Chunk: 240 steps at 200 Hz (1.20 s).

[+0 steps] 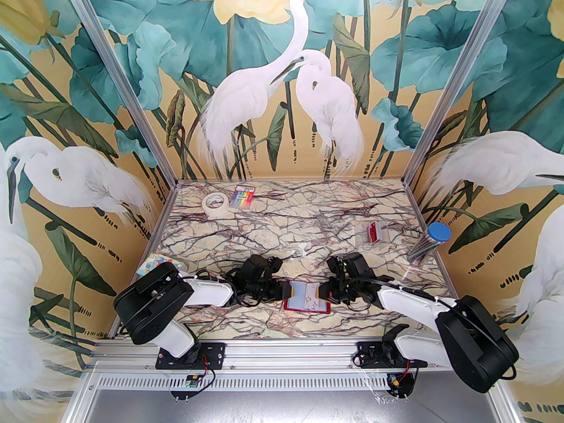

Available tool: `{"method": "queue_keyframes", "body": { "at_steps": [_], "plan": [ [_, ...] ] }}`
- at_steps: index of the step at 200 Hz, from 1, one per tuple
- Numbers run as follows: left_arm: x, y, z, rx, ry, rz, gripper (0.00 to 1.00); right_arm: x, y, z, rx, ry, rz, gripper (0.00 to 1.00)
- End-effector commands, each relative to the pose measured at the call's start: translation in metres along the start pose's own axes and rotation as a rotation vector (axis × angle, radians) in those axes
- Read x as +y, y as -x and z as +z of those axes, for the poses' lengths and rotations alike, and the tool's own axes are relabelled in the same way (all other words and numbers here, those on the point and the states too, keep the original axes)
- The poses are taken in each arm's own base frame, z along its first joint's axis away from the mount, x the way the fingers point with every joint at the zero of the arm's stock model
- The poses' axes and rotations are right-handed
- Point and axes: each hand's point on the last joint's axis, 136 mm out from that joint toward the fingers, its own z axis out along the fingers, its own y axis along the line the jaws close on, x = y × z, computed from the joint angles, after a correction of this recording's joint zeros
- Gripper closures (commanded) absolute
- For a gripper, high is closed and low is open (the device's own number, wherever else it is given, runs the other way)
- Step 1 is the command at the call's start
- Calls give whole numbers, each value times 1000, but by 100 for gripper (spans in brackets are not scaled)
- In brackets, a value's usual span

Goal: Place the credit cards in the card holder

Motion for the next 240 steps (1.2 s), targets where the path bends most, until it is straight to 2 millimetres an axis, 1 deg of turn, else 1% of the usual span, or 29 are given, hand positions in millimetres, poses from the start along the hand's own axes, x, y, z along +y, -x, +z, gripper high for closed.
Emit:
{"method": "queue_keyframes", "body": {
  "at_steps": [1, 54, 240],
  "plan": [
    [9, 1, 5, -8, 46, -7, 64, -7, -4, 2, 10, -15, 23, 100],
    [10, 1, 5, -9, 49, -8, 64, -11, -5, 4, 19, -24, 26, 100],
    [11, 0, 5, -14, 54, -6, 64, -14, -3, 9, 41, -41, 27, 100]
  ]
}}
